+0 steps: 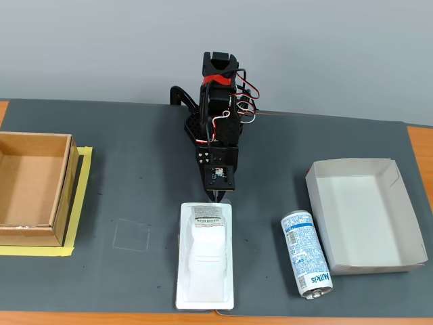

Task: Pick the sandwich and put it in the gray box

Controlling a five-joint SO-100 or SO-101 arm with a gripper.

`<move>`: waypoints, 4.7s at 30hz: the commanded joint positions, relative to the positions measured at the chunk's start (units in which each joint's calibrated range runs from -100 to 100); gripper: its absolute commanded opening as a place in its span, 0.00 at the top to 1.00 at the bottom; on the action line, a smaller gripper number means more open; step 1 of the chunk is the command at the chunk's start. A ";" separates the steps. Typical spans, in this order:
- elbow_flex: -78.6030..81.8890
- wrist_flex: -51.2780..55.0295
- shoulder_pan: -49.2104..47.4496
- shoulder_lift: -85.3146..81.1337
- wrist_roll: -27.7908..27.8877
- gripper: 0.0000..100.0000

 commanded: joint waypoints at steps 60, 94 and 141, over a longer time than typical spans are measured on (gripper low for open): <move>-0.02 -0.12 -0.14 -0.51 0.31 0.98; -23.36 -0.64 -4.32 23.74 -0.37 0.98; -65.78 0.31 4.56 64.18 -5.06 0.98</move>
